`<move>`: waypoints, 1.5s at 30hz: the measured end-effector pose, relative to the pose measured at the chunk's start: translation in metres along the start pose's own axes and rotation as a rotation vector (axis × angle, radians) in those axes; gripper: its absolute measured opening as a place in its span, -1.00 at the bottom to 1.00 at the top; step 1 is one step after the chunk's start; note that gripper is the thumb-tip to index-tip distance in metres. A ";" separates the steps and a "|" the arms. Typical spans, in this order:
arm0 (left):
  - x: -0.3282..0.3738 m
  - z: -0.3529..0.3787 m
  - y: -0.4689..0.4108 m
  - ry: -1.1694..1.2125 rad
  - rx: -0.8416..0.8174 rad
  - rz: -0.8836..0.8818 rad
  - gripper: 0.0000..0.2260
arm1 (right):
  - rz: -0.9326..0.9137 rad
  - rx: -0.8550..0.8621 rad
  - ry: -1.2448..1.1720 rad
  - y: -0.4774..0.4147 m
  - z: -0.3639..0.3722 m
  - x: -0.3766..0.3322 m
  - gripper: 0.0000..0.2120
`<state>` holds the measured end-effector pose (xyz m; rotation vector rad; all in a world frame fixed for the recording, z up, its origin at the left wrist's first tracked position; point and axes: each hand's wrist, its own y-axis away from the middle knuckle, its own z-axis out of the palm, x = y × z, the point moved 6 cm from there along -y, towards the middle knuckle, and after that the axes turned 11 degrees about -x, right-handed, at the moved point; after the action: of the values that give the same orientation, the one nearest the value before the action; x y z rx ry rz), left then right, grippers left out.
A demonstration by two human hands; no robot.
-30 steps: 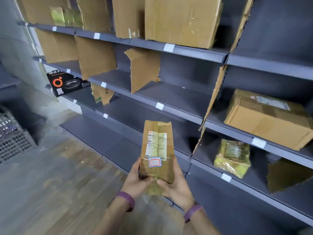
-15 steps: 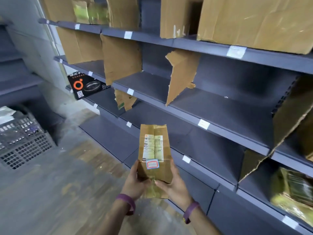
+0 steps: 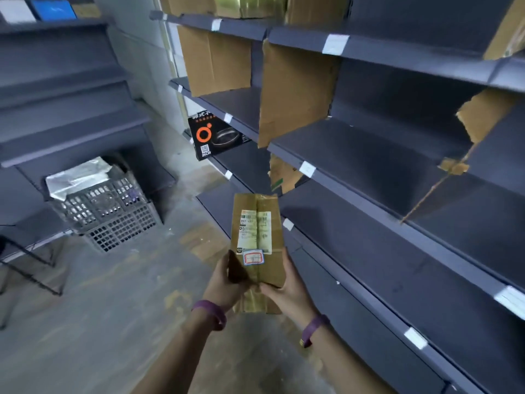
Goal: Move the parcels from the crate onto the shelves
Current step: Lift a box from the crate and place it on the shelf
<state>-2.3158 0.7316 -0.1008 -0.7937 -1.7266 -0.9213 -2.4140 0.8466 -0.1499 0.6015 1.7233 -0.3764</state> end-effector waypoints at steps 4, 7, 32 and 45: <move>-0.008 -0.047 -0.036 0.016 0.018 -0.011 -0.39 | 0.002 -0.040 0.008 -0.058 0.026 -0.006 -0.13; -0.012 -0.085 -0.068 0.018 0.014 0.022 -0.41 | 0.031 -0.032 -0.035 -0.102 0.050 -0.009 -0.09; -0.023 -0.329 -0.295 0.021 -0.216 0.028 -0.38 | 0.001 0.251 -0.119 -0.374 0.176 -0.069 -0.26; 0.008 -0.352 -0.435 -0.063 -0.299 0.085 -0.43 | -0.082 0.364 -0.057 -0.493 0.138 -0.087 -0.27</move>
<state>-2.5236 0.2120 -0.1084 -1.0938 -1.6150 -1.1216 -2.5746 0.3532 -0.1319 0.7741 1.6394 -0.7692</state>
